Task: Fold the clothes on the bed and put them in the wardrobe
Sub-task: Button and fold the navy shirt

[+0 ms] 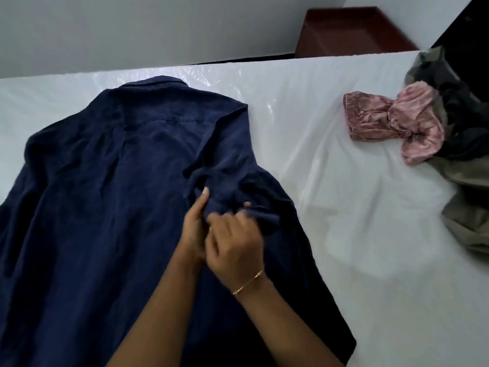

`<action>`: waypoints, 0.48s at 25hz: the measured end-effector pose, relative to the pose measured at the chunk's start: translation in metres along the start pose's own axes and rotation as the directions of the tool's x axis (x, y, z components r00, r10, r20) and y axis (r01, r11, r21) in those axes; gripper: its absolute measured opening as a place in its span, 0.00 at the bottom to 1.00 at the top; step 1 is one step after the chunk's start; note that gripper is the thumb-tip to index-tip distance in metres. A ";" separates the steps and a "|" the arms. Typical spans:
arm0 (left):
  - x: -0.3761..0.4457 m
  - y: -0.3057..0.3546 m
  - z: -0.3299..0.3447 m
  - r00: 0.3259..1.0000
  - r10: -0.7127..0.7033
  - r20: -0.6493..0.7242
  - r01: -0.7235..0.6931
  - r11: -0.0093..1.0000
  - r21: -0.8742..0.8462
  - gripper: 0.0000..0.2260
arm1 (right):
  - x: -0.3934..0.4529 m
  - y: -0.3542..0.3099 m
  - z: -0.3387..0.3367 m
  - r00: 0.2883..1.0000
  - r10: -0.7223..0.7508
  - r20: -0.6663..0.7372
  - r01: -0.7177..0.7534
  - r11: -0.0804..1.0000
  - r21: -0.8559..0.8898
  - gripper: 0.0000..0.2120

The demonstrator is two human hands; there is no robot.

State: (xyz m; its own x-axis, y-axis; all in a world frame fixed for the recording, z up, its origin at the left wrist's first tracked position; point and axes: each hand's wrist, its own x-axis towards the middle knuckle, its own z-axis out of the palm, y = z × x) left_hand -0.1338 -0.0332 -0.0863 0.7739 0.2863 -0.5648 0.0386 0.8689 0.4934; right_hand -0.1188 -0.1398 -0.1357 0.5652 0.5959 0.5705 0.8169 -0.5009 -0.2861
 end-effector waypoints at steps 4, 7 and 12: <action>-0.019 0.041 -0.064 0.964 0.176 -0.198 -0.187 0.982 -0.040 0.20 | -0.076 0.023 0.042 0.931 -0.033 0.363 -0.041 0.980 0.195 0.17; -0.037 0.081 -0.094 0.889 0.333 -0.313 -0.317 0.943 0.104 0.12 | -0.072 0.061 0.067 0.897 0.149 0.416 -0.164 0.986 0.001 0.20; -0.052 0.105 -0.106 0.832 0.314 -0.457 -0.201 0.939 0.280 0.15 | 0.002 0.111 0.111 0.838 0.213 0.502 -0.141 0.974 -0.177 0.30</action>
State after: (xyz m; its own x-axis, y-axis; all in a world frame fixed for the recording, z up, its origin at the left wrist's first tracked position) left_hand -0.2373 0.0855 -0.0750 0.3669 0.6958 -0.6175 0.0576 0.6455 0.7616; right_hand -0.0145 -0.1248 -0.2520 0.7058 0.7077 0.0312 0.6952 -0.6834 -0.2228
